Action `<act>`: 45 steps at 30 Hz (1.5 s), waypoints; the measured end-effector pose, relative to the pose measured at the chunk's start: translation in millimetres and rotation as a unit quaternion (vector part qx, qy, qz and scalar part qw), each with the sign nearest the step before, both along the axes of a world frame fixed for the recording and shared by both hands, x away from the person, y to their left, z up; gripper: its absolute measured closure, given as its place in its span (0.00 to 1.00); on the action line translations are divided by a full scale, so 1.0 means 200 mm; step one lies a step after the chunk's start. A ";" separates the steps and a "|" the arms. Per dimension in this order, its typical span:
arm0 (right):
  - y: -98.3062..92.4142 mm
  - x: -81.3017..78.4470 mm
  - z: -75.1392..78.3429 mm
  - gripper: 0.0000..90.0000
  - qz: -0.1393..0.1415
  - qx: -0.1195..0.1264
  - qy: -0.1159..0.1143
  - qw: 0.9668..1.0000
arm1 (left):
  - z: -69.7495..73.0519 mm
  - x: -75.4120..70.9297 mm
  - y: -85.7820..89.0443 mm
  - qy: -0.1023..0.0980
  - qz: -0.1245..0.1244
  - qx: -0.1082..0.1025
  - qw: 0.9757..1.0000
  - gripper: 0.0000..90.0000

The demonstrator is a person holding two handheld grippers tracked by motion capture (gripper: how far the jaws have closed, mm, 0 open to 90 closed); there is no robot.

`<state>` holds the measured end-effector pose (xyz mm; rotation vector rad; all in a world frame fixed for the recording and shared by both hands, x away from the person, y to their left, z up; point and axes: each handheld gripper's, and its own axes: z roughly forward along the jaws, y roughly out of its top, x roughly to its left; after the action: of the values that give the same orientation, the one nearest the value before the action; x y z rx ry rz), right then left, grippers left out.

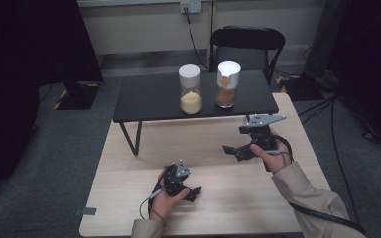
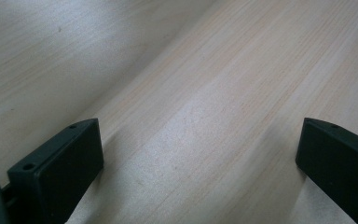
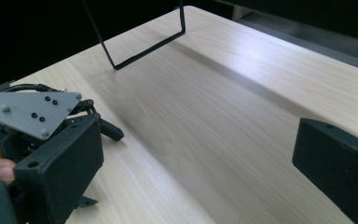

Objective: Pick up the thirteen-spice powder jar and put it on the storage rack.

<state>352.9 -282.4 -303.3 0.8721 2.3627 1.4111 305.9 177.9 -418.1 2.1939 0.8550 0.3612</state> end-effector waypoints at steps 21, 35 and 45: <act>-0.06 -0.03 -0.13 0.01 0.005 -0.004 0.006 1.000 | 0.00 0.00 0.00 0.000 0.000 0.000 1.000 0.00; -0.13 -0.05 -0.23 0.01 0.006 -0.006 0.017 1.000 | 0.00 0.00 0.00 0.000 0.000 0.000 1.000 0.00; -0.16 -0.07 -0.29 0.01 0.008 -0.012 0.022 1.000 | 0.00 0.00 0.00 0.000 0.000 0.000 1.000 0.00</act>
<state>339.6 -315.2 -362.0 0.8886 2.4192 1.3806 305.9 177.9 -418.2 2.1934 0.8551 0.3613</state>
